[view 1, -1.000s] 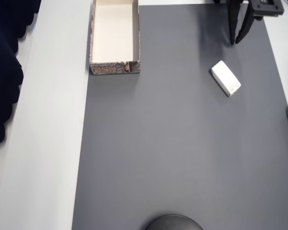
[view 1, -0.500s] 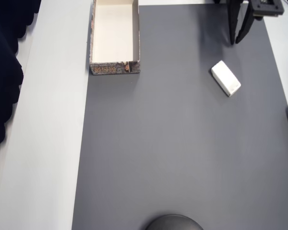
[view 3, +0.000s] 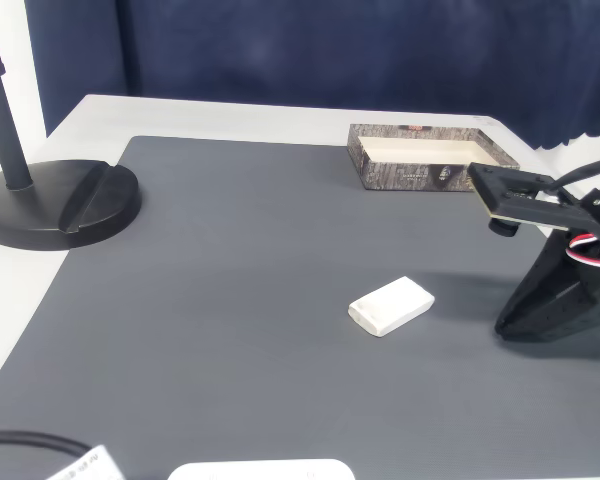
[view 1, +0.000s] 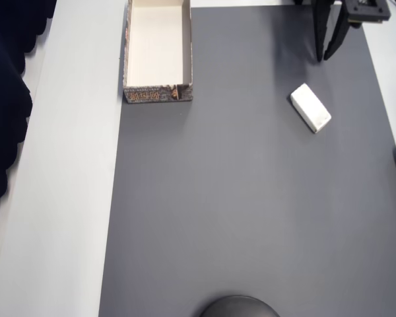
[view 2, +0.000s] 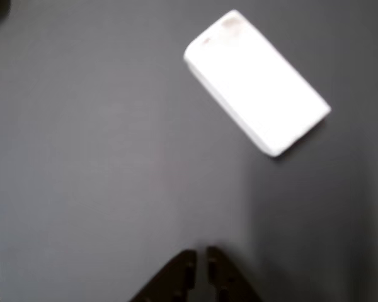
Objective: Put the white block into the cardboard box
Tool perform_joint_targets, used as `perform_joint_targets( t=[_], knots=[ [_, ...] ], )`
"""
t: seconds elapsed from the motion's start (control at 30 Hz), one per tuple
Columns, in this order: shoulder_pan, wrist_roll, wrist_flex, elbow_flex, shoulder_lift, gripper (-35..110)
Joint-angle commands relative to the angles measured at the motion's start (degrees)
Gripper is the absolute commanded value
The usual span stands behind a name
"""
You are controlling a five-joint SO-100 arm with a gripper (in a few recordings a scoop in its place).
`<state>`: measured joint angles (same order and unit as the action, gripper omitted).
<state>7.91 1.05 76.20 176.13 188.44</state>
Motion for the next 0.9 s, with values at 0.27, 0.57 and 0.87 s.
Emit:
perform_joint_targets(
  t=[0.27,0.57,0.87],
  knots=[
    [0.00,0.53,0.09,1.05,2.02,-2],
    [0.18,0.44,-0.97,1.05,1.93,-2],
    [2.20,-4.13,-1.76,-4.31,-1.76,-2]
  ],
)
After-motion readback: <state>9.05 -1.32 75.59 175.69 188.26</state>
